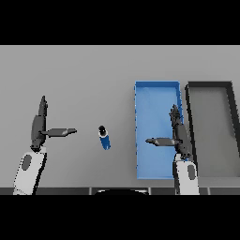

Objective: Pick up the blue pipe and place it into the blue bin.

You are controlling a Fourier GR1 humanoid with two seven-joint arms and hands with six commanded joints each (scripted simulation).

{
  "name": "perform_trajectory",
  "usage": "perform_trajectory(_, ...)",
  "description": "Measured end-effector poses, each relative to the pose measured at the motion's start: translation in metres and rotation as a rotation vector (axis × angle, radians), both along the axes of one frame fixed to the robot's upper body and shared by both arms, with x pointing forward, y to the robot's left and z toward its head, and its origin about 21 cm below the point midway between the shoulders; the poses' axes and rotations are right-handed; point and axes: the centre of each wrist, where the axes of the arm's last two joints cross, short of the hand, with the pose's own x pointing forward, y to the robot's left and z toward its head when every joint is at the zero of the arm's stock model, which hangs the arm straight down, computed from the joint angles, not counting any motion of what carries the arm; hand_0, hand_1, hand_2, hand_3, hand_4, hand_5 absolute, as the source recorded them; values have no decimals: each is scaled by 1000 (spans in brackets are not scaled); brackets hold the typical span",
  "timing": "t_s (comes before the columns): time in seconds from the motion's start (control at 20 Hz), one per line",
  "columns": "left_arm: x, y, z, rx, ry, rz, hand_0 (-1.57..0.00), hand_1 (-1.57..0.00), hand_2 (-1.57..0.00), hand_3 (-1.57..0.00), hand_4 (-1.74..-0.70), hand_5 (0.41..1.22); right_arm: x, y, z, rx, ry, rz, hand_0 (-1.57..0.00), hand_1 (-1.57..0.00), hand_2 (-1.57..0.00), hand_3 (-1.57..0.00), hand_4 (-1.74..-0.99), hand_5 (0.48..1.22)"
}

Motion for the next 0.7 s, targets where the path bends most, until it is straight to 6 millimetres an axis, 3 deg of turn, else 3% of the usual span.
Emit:
perform_trajectory(0.3,1,0,3,2,-21,-2,1,1,1,1,-967,594,3,-1,0,1,4,-2,1,1,1,1,-1210,594)
perform_trajectory(0.35,-4,10,4,79,-17,-162,1,1,1,1,-969,595,2,-13,8,-155,-69,55,1,1,1,1,-1206,592)
perform_trajectory(0.45,-5,25,9,152,16,-306,1,1,1,1,-971,596,-10,-17,12,-293,-109,124,1,1,1,1,-1195,588)
perform_trajectory(0.55,-2,36,15,172,21,-356,1,1,1,1,-968,597,-9,-14,15,-334,-104,148,1,1,1,1,-1190,586)
perform_trajectory(0.7,-5,33,15,173,10,-428,1,1,1,1,-965,590,-10,-13,17,-358,-100,158,1,1,1,1,-1182,583)
